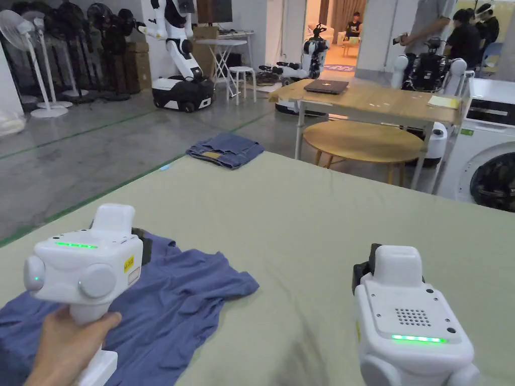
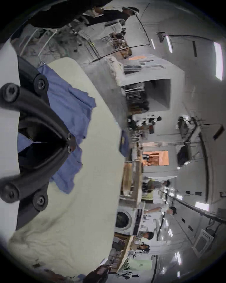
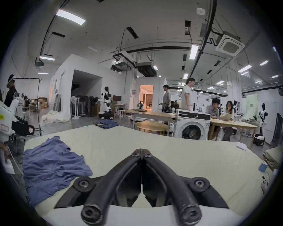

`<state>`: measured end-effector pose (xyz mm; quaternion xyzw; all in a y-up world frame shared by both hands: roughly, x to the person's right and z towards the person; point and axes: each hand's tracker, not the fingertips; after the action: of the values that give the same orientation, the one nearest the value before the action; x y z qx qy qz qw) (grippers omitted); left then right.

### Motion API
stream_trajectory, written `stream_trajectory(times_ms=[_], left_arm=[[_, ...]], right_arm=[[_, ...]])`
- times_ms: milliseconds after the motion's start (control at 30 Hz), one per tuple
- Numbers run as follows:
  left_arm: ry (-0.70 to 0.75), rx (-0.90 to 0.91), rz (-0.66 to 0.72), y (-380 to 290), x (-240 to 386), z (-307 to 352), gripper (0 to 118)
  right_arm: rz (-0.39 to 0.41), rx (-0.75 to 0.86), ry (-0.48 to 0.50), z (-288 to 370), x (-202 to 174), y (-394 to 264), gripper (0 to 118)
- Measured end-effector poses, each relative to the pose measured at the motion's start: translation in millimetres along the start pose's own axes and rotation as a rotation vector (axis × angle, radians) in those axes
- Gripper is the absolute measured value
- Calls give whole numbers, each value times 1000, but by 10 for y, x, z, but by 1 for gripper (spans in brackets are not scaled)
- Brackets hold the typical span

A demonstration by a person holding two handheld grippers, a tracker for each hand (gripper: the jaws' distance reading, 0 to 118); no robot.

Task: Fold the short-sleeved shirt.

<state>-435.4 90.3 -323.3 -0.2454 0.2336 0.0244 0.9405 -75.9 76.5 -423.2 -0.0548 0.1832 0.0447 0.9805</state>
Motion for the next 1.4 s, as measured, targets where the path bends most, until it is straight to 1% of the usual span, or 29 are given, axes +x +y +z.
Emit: stream_trajectory(times_ms=[67, 133, 167, 200, 267, 333, 367, 400, 433, 467, 500, 533, 567, 633, 733, 800, 833, 900, 933, 967, 1000, 1033, 1100, 1167, 1233, 1367, 1400], left_arm=[[-9, -43, -21, 0, -174, -153, 0], [-27, -153, -32, 14, -295, -341, 0], [-65, -200, -22, 13, -380, -461, 0], [-90, -220, 24, -7, -454, -574, 1], [-119, -360, 94, -18, -584, -827, 15], [-142, -426, 124, -86, -687, -1036, 41], [-141, -468, 112, -106, -762, -1181, 51], [-123, -515, 94, -128, -780, -1303, 51], [-122, -560, 79, -171, -799, -1382, 67], [-136, -580, 64, -205, -812, -1459, 60], [-111, -599, 56, -252, -771, -1448, 66], [-114, -634, 51, -301, -771, -1500, 75], [-117, -660, 45, -344, -782, -1537, 76], [-102, -681, 47, -463, -800, -1672, 76], [-78, -766, 5, -699, -763, -1831, 74], [-54, -649, -28, -737, -653, -1631, 71], [-54, -659, -35, -742, -615, -1643, 65], [-116, -629, -65, -743, -620, -1651, 32], [-140, -614, -81, -747, -623, -1650, 12], [-93, -596, -122, -751, -606, -1635, 0], [-54, -570, -150, -765, -611, -1617, 0], [-92, -564, -77, -786, -639, -1566, 0], [-97, -532, 48, -834, -735, -1508, 0], [-103, -471, 138, -812, -820, -1434, 0], [-88, -396, 148, -740, -830, -1311, 0], [-130, -269, 227, -418, -879, -1097, 0], [-147, -252, 225, -320, -860, -1045, 0]], right_arm=[[4, -11, 16, -12, -34, -22, 0], [17, -22, 22, -29, -78, -41, 0], [25, -26, 26, -25, -75, -54, 0], [31, -30, 30, -28, -81, -65, 0], [46, -43, 32, -31, -99, -89, 0], [56, -54, 36, -85, -23, -165, 0], [62, -57, 35, -84, -14, -181, 0], [74, -61, 31, -86, -5, -196, 0], [86, -64, 28, -112, 43, -240, 0], [99, -66, 25, -121, 66, -262, 0], [107, -70, 22, -127, 80, -274, 0], [112, -74, 19, -134, 101, -291, 0], [114, -79, 17, -148, 131, -317, 0], [114, -89, 10, -171, 175, -349, 0], [103, -106, 2, -197, 226, -388, 0], [105, -112, -2, -205, 254, -404, 0], [109, -112, -6, -196, 256, -417, 0], [110, -113, -10, -197, 281, -438, 0], [109, -115, -12, -205, 294, -449, 0], [109, -119, -13, -202, 286, -456, 0], [109, -125, -15, -210, 288, -465, 0], [109, -130, -15, -217, 294, -473, 0], [107, -136, -17, -212, 298, -491, 0], [102, -141, -19, -202, 315, -501, 0], [100, -140, -25, -180, 324, -498, 0], [87, -139, -40, -150, 393, -473, 0], [82, -138, -45, -139, 412, -463, 0]])
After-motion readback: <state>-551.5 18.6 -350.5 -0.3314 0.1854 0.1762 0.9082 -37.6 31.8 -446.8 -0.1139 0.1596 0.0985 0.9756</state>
